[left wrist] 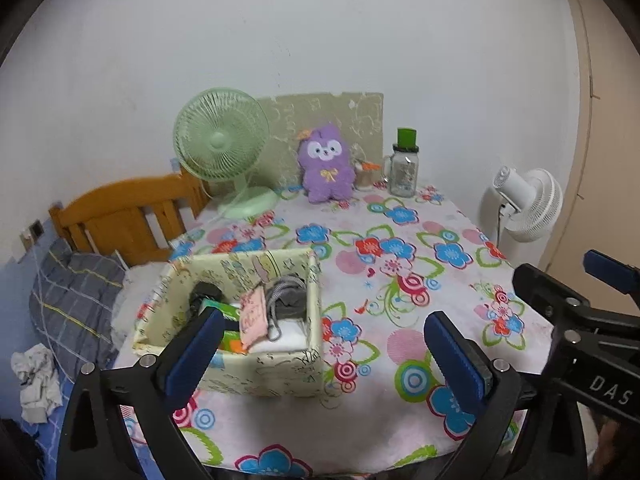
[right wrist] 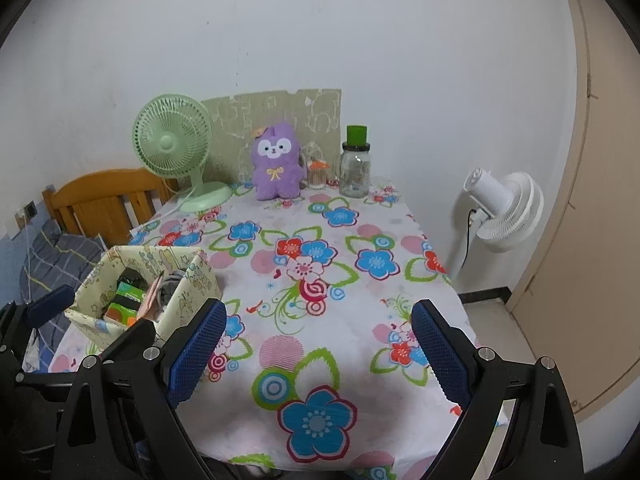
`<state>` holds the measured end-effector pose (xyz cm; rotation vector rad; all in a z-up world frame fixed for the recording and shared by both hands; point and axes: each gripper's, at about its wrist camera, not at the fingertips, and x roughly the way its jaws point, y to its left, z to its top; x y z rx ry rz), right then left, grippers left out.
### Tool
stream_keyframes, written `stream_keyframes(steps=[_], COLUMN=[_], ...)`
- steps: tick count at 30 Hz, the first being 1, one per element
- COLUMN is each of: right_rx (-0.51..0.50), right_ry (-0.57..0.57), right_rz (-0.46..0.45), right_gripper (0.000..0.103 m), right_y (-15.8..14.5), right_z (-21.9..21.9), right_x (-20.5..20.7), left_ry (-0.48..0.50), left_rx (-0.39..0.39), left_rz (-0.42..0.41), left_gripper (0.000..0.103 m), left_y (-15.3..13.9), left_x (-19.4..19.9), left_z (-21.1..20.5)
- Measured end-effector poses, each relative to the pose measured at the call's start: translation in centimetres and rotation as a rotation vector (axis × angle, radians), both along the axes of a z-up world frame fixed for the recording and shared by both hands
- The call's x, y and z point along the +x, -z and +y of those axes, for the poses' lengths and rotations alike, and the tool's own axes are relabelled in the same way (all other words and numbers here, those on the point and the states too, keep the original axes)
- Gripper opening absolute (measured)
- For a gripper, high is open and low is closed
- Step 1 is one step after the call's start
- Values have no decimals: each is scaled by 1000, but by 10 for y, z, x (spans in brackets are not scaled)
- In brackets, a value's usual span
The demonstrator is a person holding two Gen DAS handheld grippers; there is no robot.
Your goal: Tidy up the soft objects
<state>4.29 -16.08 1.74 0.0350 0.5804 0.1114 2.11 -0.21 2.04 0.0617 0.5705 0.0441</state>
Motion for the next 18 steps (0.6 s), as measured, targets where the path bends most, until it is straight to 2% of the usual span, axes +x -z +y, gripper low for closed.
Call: stream_keyframes(steps=[8, 18], right_rx=[2, 25], right_ry=[26, 43], right_rz=[-47, -69], right_gripper=[96, 97], right_y=[-8, -8], right_z=[-18, -26], right_x=[-15, -23], left_ry=[38, 21], left_rx=[-32, -47], left_rz=[-23, -43], left_gripper=[103, 103], left_y=[-6, -9], left_x=[-12, -19], left_z=[-4, 1])
